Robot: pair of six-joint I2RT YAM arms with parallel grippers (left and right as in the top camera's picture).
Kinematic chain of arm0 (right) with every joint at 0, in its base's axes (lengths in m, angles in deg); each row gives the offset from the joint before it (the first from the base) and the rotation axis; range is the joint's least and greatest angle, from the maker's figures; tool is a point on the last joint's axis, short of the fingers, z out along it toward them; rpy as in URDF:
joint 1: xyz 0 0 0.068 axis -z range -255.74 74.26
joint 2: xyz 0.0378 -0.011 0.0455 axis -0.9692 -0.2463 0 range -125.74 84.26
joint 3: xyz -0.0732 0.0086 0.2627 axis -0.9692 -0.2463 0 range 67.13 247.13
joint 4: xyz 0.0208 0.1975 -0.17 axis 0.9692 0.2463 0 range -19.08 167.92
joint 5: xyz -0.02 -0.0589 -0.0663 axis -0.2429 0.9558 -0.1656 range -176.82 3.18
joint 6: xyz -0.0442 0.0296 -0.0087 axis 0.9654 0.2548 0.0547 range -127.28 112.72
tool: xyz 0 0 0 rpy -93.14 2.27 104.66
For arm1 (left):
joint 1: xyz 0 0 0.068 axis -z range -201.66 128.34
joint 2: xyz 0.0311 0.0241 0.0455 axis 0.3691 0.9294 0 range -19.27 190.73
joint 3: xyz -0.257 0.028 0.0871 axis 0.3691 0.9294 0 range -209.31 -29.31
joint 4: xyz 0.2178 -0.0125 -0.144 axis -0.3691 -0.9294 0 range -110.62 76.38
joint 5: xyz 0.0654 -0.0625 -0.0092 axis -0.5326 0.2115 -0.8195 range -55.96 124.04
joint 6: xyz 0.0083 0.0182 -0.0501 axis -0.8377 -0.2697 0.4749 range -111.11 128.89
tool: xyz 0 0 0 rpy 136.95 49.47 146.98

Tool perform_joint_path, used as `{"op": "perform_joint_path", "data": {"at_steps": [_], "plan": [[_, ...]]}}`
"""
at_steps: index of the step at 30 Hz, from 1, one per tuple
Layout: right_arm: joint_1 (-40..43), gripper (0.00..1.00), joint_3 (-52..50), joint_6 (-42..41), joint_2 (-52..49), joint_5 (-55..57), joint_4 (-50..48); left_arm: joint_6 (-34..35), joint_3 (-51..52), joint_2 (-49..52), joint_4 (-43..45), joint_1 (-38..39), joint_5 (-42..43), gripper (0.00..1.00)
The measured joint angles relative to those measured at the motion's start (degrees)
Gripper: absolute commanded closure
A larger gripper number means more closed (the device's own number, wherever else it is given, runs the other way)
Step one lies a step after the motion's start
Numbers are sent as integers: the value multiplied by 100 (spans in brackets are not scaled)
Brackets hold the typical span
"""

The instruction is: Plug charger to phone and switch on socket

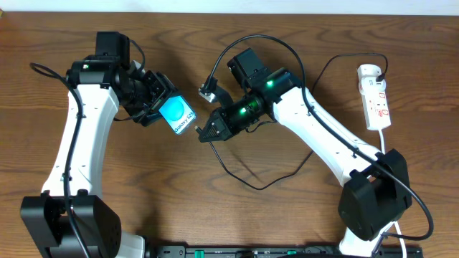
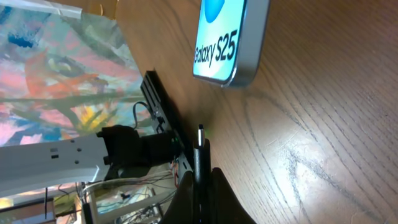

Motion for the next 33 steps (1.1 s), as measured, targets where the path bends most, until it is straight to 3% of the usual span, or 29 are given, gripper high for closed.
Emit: {"op": "perform_joint_path", "data": {"at_steps": [33], "plan": [[-125, 99, 0, -546, 0, 146, -175, -223, 0, 0, 190, 0, 350, 93]]}}
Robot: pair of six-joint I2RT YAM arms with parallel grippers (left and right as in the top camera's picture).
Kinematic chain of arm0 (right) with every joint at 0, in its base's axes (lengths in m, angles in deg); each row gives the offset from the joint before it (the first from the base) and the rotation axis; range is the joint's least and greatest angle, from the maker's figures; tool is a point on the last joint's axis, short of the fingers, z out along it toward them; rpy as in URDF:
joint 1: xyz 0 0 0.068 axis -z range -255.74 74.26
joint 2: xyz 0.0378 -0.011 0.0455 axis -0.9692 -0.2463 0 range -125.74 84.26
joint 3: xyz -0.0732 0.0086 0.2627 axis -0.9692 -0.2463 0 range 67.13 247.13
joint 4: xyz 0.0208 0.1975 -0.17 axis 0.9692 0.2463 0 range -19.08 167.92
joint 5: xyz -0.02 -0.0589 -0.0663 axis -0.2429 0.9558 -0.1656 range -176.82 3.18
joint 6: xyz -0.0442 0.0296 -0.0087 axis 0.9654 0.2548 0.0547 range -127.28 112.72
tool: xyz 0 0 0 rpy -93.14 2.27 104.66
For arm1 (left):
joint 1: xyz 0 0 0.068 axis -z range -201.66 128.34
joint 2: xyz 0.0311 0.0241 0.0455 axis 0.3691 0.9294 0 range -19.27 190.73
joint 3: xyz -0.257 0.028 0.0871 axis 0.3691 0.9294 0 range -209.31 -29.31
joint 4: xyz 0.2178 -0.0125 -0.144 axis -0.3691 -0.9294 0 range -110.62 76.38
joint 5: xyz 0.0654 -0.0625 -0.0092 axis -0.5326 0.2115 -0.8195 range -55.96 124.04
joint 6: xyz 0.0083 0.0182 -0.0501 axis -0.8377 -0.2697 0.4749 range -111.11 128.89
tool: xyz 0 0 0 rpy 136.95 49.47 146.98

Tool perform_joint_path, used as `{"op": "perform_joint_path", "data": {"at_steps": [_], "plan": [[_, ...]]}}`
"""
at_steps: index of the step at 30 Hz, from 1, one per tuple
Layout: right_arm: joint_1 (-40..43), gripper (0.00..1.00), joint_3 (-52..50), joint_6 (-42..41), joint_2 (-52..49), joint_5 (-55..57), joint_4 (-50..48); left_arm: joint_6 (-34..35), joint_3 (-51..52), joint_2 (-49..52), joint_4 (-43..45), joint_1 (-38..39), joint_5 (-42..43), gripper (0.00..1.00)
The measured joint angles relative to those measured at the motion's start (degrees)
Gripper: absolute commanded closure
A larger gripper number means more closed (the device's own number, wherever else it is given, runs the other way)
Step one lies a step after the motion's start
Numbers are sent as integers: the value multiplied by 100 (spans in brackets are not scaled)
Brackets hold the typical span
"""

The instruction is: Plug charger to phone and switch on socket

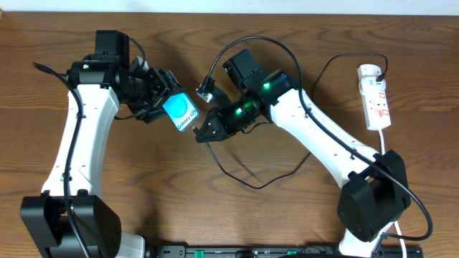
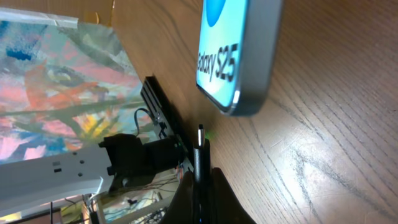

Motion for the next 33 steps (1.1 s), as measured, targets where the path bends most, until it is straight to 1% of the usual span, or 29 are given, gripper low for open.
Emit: {"op": "perform_joint_path", "data": {"at_steps": [15, 33], "plan": [[-33, 99, 0, -146, 0, 238, -39, -107, 0, 0, -63, 0, 2, 93], [-35, 99, 0, -251, 0, 262, -214, -105, 0, 0, -61, 0, 81, 93]]}}
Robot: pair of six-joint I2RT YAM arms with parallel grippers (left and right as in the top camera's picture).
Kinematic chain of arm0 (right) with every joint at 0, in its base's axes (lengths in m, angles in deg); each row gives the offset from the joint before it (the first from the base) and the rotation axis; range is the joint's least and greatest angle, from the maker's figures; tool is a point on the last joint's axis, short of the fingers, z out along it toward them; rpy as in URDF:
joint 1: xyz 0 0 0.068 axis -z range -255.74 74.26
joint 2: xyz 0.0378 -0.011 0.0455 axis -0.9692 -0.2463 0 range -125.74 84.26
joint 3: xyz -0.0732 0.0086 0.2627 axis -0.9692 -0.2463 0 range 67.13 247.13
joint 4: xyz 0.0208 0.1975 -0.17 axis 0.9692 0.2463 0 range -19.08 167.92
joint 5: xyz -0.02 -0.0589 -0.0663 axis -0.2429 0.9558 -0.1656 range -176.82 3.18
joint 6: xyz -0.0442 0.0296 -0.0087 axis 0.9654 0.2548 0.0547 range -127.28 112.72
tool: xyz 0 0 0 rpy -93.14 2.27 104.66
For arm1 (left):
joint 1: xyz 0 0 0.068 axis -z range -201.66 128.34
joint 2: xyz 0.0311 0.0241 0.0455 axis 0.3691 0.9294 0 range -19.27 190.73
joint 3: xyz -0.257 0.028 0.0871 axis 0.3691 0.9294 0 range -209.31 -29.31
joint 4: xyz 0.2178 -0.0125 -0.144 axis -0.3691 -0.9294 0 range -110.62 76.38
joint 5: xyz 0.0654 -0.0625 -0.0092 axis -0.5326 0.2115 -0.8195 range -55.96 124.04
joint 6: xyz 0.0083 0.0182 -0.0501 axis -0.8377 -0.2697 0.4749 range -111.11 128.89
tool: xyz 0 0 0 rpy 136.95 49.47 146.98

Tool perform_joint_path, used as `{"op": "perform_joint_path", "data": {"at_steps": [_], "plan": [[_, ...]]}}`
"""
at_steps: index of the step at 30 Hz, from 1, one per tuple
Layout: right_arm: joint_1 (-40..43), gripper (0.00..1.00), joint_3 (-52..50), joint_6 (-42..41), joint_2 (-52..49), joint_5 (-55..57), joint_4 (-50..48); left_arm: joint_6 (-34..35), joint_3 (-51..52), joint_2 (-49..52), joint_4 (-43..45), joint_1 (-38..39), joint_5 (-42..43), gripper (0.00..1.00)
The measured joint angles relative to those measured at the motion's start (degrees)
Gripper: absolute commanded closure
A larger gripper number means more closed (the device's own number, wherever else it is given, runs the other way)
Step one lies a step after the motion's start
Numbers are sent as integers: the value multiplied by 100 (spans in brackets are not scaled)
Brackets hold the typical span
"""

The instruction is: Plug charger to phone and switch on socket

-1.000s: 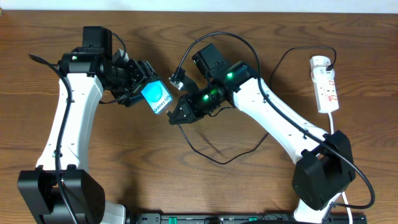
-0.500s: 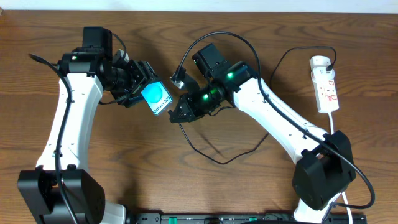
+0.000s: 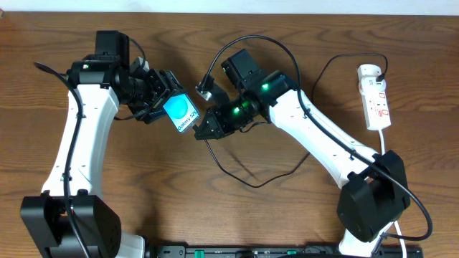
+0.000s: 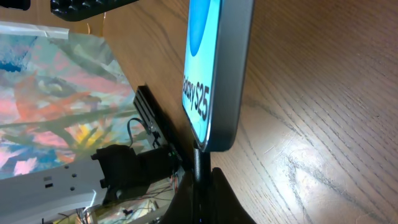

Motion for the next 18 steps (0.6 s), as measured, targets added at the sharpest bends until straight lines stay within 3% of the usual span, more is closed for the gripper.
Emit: {"op": "perform_joint_path", "data": {"at_steps": [18], "plan": [[0, 99, 0, -37, 0, 0, -46, 7, 0, 0, 42, -2, 33, 93]]}}
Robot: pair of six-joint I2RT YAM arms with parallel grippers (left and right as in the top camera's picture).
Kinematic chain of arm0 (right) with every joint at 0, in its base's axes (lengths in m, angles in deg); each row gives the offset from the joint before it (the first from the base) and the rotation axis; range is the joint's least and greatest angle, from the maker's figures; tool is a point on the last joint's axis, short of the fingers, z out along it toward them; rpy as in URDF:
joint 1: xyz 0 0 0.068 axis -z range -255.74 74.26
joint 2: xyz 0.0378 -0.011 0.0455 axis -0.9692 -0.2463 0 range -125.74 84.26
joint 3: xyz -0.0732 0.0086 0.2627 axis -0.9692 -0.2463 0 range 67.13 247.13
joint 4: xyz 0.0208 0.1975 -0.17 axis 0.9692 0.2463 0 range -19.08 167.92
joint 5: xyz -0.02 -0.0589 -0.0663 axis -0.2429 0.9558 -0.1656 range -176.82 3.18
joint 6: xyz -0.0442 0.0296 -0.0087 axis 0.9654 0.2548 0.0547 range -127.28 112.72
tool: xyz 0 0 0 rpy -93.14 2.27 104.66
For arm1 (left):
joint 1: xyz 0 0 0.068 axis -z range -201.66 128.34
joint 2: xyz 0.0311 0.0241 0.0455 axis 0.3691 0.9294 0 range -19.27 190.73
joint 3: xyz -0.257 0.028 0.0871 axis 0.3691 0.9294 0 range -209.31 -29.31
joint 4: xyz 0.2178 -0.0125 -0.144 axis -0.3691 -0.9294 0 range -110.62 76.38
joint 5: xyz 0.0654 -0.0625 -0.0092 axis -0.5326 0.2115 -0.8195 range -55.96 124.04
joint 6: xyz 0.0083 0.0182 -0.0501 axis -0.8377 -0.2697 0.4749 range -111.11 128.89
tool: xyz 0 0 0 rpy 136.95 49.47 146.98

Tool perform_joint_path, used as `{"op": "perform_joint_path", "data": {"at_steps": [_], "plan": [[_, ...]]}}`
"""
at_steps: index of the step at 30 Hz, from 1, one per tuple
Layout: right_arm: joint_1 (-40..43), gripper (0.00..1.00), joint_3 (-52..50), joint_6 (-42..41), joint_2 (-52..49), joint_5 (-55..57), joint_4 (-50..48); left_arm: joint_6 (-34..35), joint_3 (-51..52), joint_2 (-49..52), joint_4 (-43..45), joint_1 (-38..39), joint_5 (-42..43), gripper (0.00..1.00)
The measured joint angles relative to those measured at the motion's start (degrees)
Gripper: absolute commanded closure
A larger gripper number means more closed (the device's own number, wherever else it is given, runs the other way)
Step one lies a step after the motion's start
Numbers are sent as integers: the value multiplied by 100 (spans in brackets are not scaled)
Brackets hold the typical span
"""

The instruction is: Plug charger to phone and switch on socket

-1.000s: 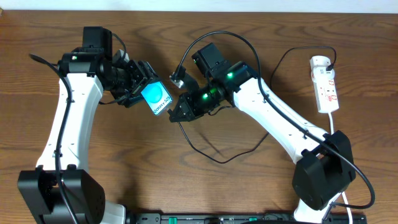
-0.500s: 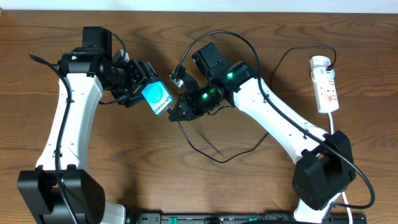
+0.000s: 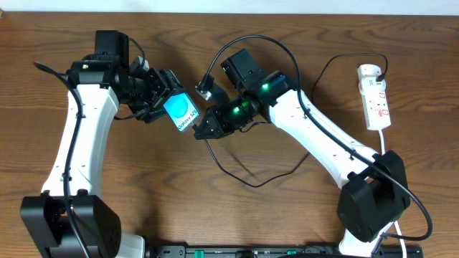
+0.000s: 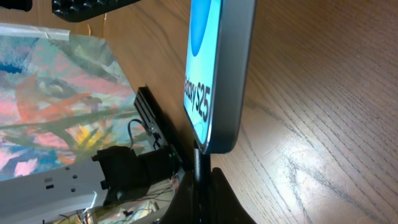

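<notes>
The phone point(image 3: 180, 112), screen lit blue with "Galaxy S25" on it, is held off the table by my left gripper point(image 3: 159, 94), which is shut on its upper part. My right gripper point(image 3: 201, 132) is shut on the black charger plug point(image 4: 199, 167), whose tip meets the phone's bottom edge point(image 4: 219, 144); the port itself is hidden. The black cable point(image 3: 247, 183) loops from the plug across the table. The white socket strip point(image 3: 376, 100) lies at the far right, its switch too small to read.
A black cable runs from the socket strip towards the back edge. A black rail point(image 3: 287, 251) lies along the front edge of the wooden table point(image 3: 179, 208). The right arm's links stretch from the front right to the middle.
Almost nothing differs. In the right wrist view the phone's bottom edge sits a touch lower on the plug tip. Both arms stand where they were.
At first the plug tip stood well short of the phone, which my left gripper held tilted. Then the phone's bottom edge was nearer the plug. By the last earlier moment the plug tip touched the phone's bottom edge, and it stays there now.
</notes>
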Motion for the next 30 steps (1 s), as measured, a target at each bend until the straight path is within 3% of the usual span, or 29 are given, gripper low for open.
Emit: {"op": "perform_joint_path", "data": {"at_steps": [30], "plan": [[0, 99, 0, -190, 0, 52, -122, 155, 0, 0, 125, -11, 17, 93]]}}
